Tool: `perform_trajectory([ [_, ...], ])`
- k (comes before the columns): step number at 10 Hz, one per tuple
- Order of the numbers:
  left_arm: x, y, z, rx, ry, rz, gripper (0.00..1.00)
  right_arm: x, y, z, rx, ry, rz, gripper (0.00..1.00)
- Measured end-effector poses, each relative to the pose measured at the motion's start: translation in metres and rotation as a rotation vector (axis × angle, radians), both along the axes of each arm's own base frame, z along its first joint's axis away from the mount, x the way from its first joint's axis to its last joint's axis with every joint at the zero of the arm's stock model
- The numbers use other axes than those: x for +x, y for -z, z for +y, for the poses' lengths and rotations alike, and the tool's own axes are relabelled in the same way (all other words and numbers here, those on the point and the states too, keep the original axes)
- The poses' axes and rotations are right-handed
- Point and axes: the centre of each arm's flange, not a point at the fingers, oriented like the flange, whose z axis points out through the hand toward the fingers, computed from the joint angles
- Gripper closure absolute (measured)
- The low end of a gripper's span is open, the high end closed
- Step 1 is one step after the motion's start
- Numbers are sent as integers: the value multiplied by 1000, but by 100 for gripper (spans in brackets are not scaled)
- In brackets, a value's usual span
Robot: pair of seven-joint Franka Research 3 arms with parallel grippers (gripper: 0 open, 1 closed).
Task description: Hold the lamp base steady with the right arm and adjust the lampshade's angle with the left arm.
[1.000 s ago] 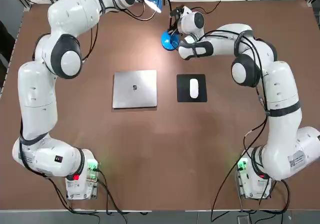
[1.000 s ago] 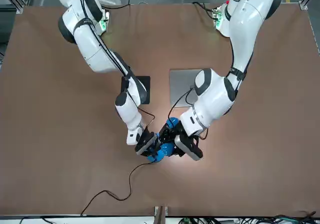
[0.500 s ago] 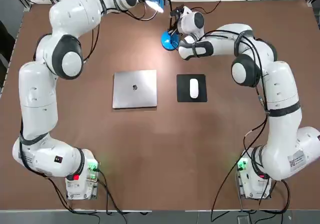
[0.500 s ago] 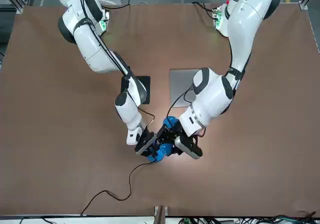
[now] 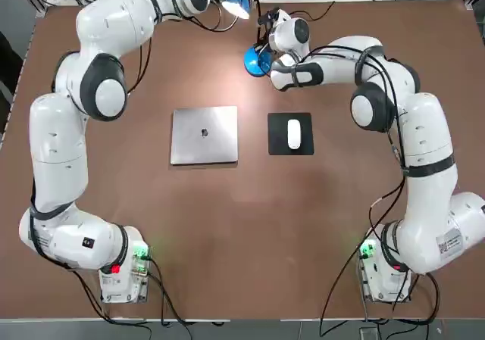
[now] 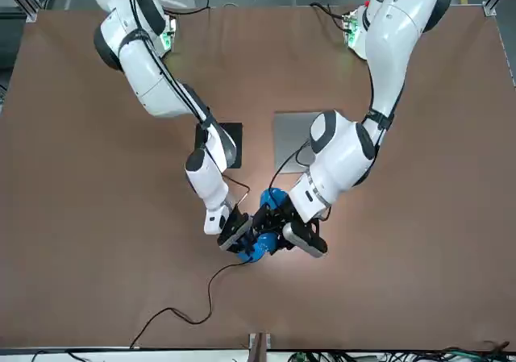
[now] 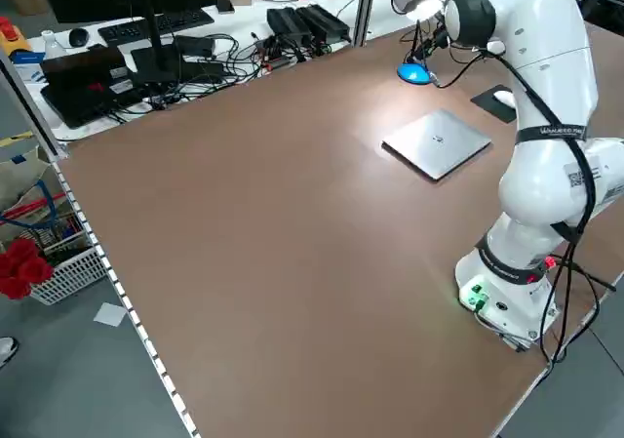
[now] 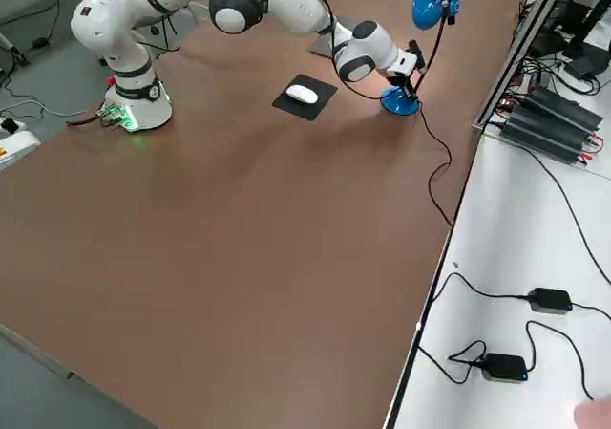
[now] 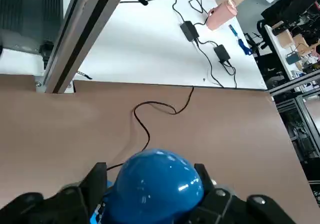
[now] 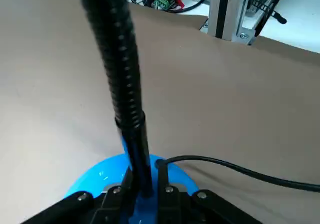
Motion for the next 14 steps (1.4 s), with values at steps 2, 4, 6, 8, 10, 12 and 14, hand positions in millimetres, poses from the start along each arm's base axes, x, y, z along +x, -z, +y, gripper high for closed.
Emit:
perform_trajectory([
  [2, 2, 1, 3, 44, 16, -36, 3, 0, 0, 0, 0, 0, 0, 78],
  [4, 1, -1, 0, 127, 63, -85, 0, 0, 0, 0, 0, 0, -1, 78],
  [6, -2, -2, -2, 151, 90, -70, 0, 0, 0, 0, 0, 0, -1, 78],
  [8, -6, -6, -4, 172, 117, -43, 0, 0, 1, 0, -1, -1, 0, 78],
  [10, -12, -16, -6, 200, 155, -6, 0, -1, 1, 1, -1, -1, 0, 78],
  [12, -18, -40, -3, 258, 189, -21, 0, -1, 1, 1, -1, -1, 0, 78],
  [14, -27, -73, 4, 347, 238, -44, 0, -1, 1, 1, -1, -2, 0, 78],
])
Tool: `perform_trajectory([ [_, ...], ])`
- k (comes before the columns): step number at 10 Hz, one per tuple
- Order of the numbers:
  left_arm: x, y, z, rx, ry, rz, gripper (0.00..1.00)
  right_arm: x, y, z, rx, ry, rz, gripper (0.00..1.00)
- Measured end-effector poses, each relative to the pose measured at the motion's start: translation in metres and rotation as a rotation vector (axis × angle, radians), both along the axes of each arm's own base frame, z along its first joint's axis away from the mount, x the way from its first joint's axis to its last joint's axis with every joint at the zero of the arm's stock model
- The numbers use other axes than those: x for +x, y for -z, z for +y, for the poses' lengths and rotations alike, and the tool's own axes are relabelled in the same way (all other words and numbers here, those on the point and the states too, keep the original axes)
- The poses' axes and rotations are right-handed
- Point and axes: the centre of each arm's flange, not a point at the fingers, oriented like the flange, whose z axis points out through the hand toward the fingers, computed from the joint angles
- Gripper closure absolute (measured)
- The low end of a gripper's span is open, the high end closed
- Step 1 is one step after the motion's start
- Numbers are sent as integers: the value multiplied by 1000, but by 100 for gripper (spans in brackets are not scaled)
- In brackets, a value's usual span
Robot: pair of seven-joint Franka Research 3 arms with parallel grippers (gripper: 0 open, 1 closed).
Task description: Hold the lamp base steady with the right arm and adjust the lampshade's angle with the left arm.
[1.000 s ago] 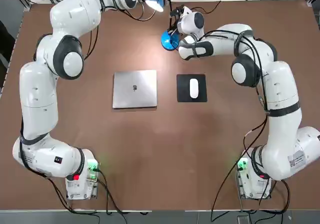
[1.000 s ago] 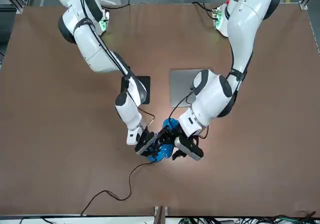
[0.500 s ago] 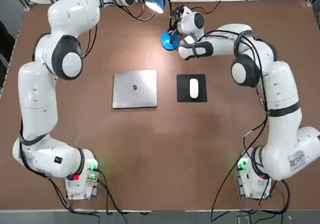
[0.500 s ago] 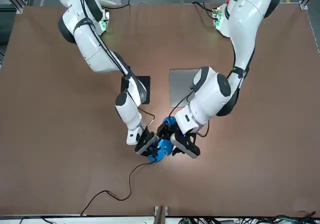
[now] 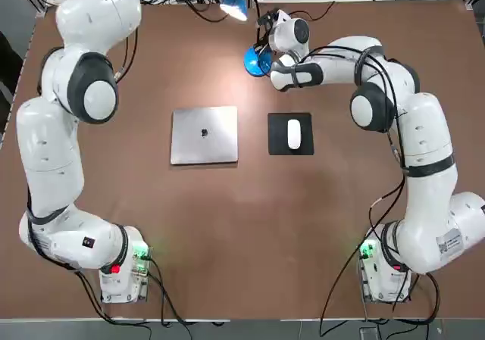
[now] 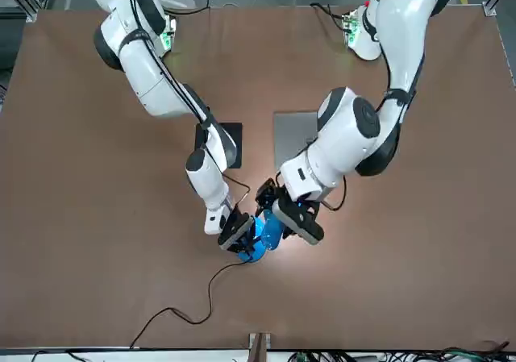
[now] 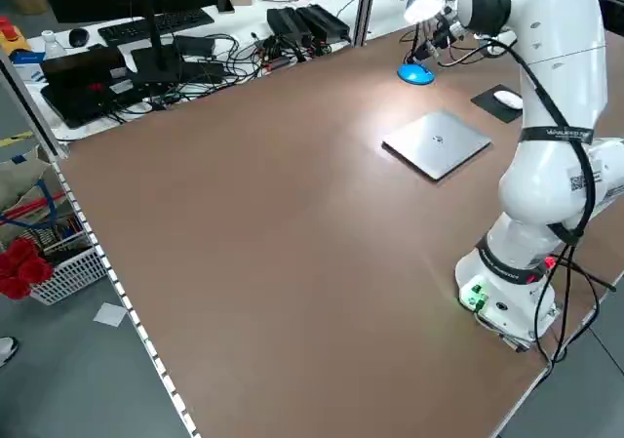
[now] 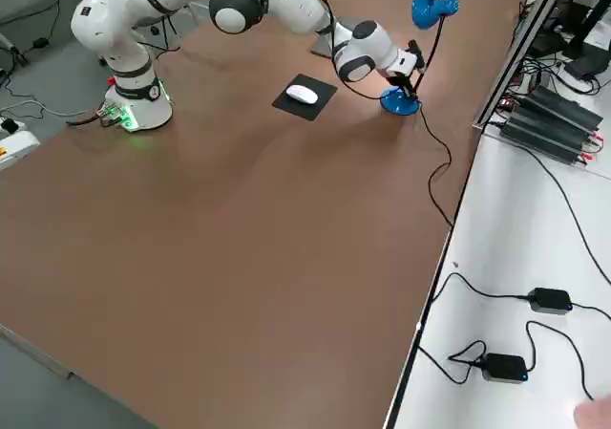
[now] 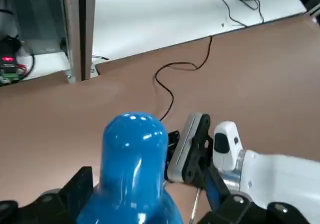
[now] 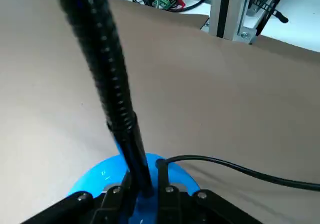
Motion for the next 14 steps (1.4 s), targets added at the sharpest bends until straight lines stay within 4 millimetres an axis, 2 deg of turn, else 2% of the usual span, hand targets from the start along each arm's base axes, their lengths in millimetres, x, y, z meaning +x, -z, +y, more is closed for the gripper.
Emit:
perform_trajectory([
  [2, -10, -47, 26, 83, 32, 9, 0, 0, 0, -1, -1, 1, -1, 75],
  [3, -15, -70, 52, 137, 33, 48, 0, 2, 1, -3, -5, 3, -3, 68],
  [5, -23, -103, 120, 240, 5, 158, 0, 4, 1, -5, -9, 7, -6, 58],
  [8, -40, -132, 210, 347, -73, 333, 0, 4, 1, -5, -9, 7, -5, 58],
  [11, -70, -179, 301, 395, -195, 419, 2, 5, -1, -4, -6, 15, 3, 58],
  [12, -77, -188, 326, 402, -234, 440, 3, 5, -1, -3, -3, 19, 7, 58],
  [14, -78, -182, 354, 403, -279, 463, 6, 4, -2, -2, 2, 22, 7, 56],
])
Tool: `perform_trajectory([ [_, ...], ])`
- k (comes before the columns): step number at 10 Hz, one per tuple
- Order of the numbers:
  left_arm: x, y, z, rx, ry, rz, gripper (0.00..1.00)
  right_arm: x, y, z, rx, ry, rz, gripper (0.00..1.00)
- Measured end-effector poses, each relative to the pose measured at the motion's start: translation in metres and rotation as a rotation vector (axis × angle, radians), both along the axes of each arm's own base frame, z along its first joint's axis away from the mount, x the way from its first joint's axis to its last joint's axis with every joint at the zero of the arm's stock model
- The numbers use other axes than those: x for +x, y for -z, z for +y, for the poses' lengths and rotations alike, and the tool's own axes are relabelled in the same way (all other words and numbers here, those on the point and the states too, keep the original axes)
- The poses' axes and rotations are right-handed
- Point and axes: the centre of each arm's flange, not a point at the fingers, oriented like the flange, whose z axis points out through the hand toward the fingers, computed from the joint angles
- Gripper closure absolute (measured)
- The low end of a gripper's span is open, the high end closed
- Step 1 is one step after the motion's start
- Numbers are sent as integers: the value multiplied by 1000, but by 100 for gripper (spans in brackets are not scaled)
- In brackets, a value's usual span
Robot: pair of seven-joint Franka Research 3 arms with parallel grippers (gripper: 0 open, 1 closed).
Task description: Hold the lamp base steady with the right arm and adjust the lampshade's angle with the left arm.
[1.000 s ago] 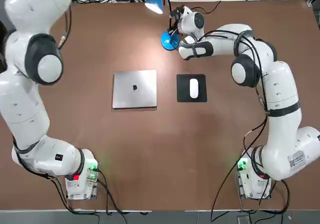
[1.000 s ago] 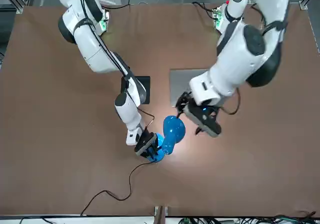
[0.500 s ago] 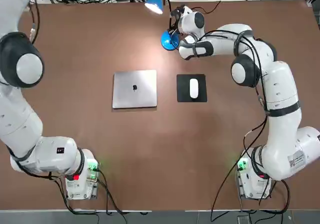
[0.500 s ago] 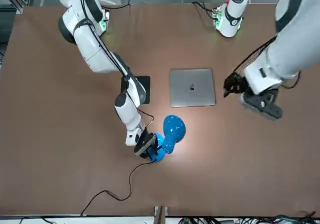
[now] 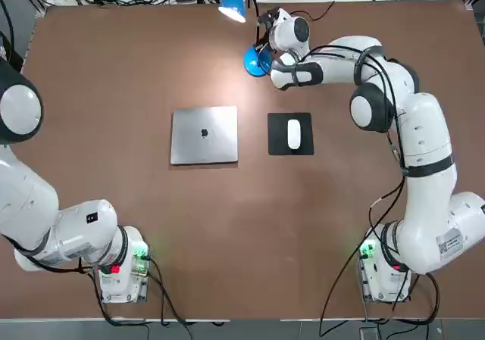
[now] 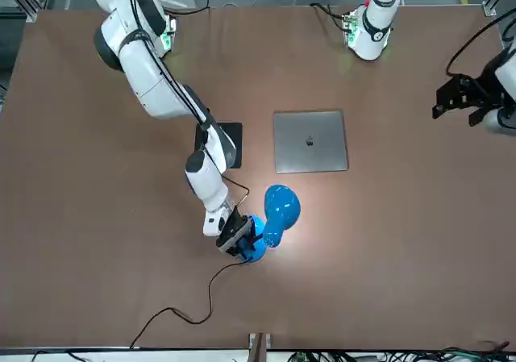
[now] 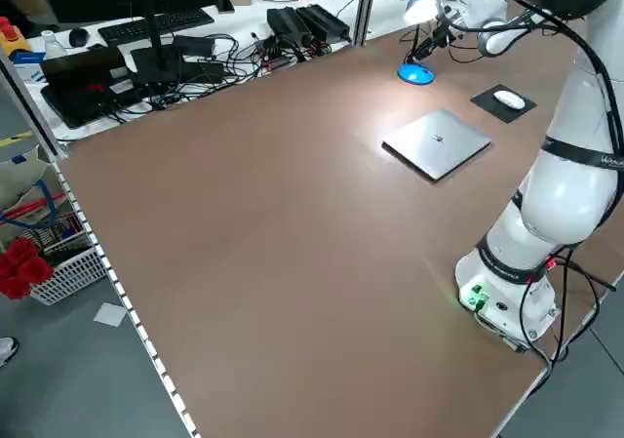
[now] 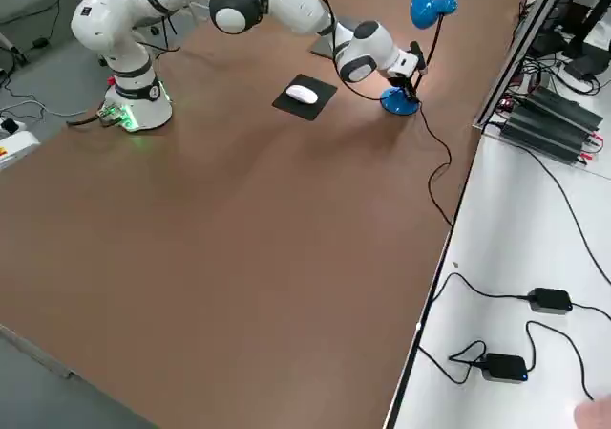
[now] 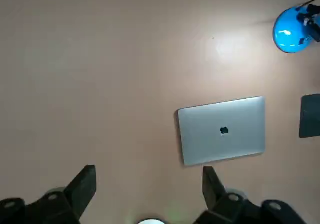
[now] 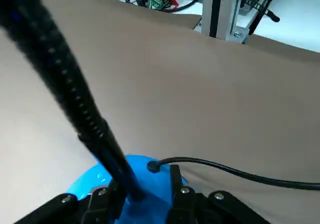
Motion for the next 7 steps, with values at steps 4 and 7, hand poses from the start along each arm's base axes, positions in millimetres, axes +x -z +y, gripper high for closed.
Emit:
perform_trajectory([
  [4, 7, 14, 28, 9, -64, -57, 1, -1, -3, 5, 10, 4, 0, 29],
  [7, 6, 14, 43, 39, -107, -84, 1, 2, -13, 7, 25, 12, -13, 19],
])
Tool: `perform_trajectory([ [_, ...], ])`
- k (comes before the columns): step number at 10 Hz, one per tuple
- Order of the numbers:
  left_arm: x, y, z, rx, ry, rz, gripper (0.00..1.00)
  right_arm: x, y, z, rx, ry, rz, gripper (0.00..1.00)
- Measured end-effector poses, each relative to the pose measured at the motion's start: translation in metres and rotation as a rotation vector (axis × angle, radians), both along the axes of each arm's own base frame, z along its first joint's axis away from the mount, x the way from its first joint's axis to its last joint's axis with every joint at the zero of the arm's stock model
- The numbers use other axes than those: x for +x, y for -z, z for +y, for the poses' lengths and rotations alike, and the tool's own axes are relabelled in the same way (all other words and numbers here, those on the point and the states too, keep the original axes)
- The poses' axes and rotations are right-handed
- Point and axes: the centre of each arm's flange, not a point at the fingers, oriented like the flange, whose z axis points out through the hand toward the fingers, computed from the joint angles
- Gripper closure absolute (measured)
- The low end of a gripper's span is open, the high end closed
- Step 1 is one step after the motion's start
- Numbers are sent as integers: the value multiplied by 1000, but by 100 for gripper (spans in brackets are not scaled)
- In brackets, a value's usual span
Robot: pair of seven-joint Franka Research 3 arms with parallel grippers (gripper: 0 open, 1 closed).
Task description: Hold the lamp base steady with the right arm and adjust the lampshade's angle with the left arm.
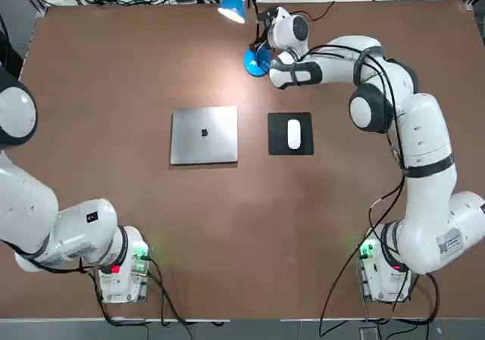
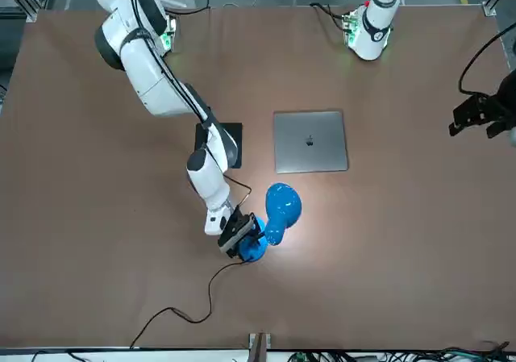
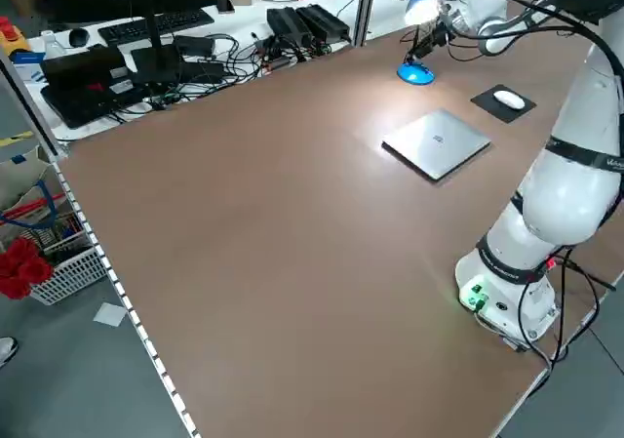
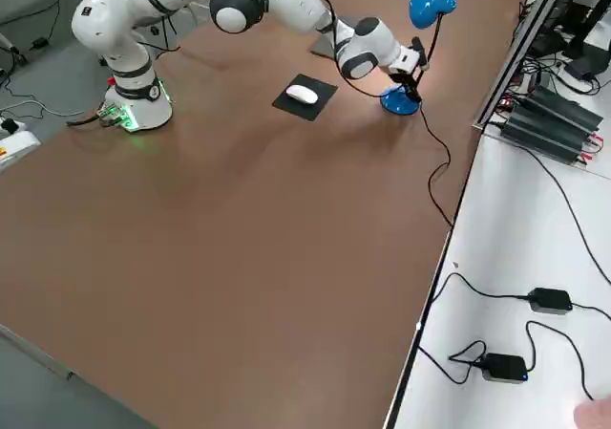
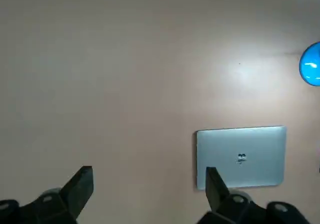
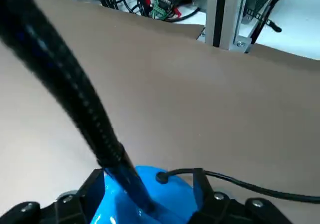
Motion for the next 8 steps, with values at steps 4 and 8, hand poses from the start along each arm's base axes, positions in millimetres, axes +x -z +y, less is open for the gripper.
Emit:
perform_trajectory([
  [4, 1, 0, 2, 25, -17, -7, 1, -6, -25, -2, -7, -5, -7, 0],
  [8, -1, -4, 6, 27, -34, -13, 0, -41, -49, -48, -73, 2, 43, 0],
])
